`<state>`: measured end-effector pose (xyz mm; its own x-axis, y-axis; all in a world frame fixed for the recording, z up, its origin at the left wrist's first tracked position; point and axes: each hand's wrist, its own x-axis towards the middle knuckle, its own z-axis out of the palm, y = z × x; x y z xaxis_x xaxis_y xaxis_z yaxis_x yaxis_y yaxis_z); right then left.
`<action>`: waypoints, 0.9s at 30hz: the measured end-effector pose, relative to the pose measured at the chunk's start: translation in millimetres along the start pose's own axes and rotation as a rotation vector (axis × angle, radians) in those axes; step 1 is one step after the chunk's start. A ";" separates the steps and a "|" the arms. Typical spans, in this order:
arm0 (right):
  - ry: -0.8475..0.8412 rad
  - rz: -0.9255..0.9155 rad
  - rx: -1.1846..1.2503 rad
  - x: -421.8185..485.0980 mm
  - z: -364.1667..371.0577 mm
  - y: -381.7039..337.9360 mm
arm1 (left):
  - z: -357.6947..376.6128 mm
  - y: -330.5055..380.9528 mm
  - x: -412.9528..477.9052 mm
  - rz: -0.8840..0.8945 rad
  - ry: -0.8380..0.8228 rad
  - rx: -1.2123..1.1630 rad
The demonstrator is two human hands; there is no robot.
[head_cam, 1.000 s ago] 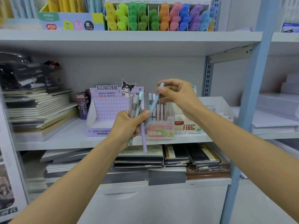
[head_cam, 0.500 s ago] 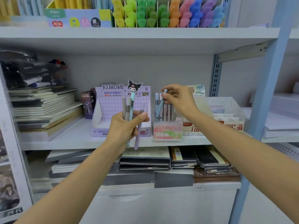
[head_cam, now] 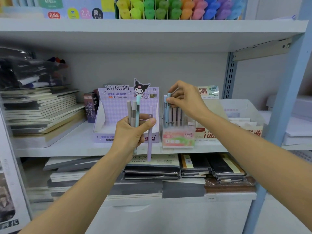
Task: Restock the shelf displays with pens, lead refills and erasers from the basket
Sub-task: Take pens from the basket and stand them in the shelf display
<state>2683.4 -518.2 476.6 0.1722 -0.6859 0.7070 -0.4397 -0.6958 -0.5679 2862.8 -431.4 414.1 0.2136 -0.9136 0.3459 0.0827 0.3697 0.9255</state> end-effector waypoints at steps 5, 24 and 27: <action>-0.030 -0.072 -0.366 2.6 8.9 -0.4 | 3.0 1.0 -2.7 0.029 -0.002 0.033; -0.090 0.088 0.279 -39.6 -37.4 -30.0 | 21.5 11.5 -11.2 -0.135 -0.082 -0.027; 0.093 0.076 0.271 -28.7 -51.4 -22.3 | 17.5 12.4 -7.6 -0.191 -0.082 -0.038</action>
<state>2642.9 -472.0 490.7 0.0610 -0.7249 0.6862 -0.1945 -0.6829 -0.7041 2845.2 -422.8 425.6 0.1106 -0.9778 0.1780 0.1514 0.1936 0.9693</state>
